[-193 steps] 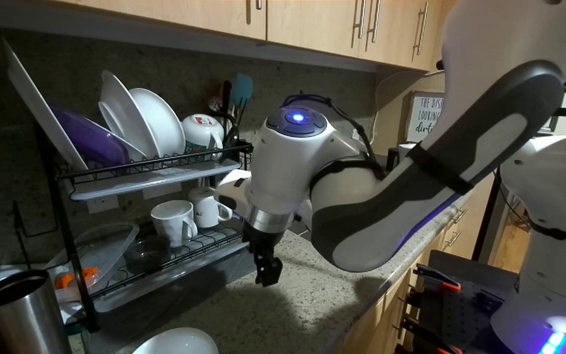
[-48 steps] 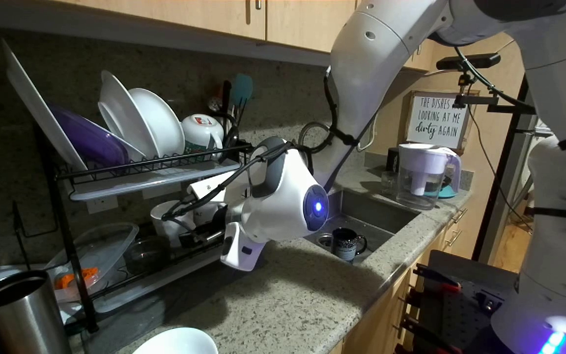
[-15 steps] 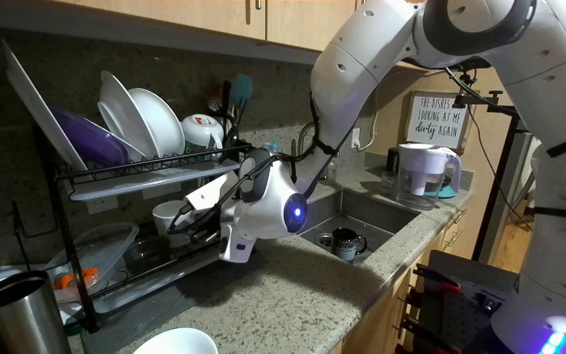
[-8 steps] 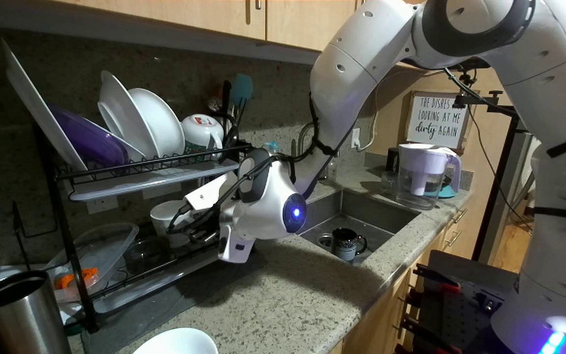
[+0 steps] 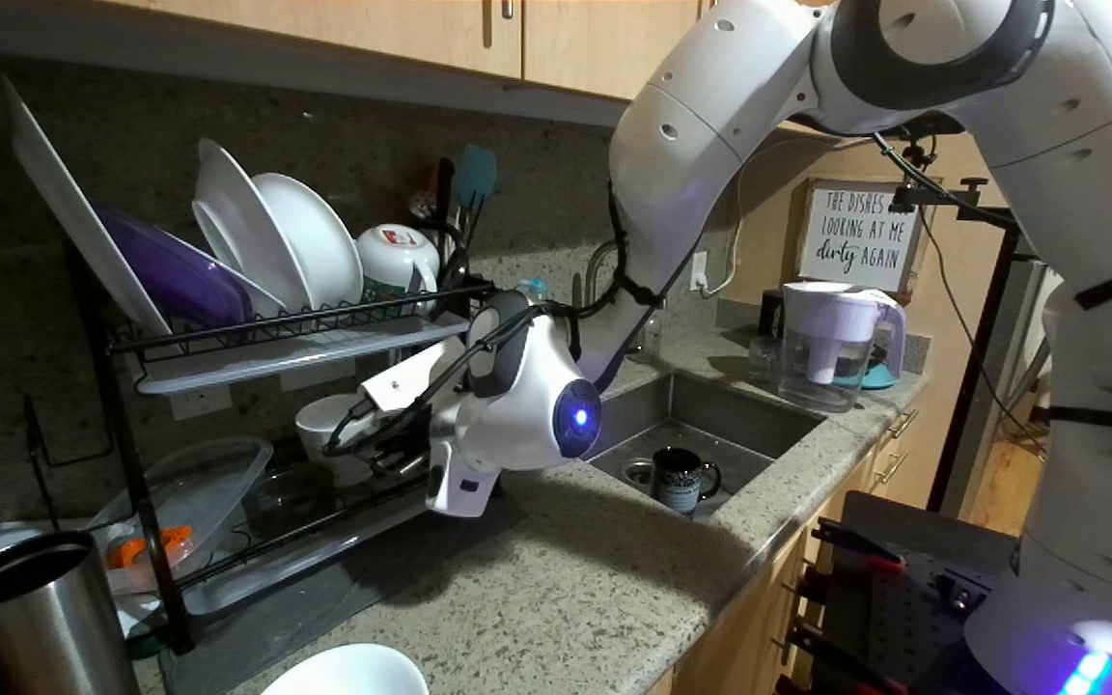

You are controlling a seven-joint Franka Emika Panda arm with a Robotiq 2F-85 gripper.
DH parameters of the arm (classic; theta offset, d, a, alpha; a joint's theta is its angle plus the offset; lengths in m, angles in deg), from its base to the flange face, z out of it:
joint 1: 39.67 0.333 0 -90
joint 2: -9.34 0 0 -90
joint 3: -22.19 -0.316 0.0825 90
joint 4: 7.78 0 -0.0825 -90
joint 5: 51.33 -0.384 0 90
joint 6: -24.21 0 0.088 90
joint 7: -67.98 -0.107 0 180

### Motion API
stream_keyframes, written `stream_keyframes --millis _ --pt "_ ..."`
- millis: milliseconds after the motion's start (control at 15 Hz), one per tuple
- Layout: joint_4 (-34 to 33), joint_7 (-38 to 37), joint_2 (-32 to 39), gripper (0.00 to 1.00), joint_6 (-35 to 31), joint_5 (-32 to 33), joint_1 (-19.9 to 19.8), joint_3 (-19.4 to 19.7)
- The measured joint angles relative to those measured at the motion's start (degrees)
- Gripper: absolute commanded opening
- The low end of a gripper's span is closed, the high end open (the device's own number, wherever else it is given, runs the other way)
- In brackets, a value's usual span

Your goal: Take the mug from the bottom left of the dish drying rack and place it on the countertop

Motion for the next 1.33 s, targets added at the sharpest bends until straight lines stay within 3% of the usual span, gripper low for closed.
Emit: stream_keyframes --millis 1333 --pt "4.36 0.5 -3.9 0.05 0.09 -5.31 1.48 0.0"
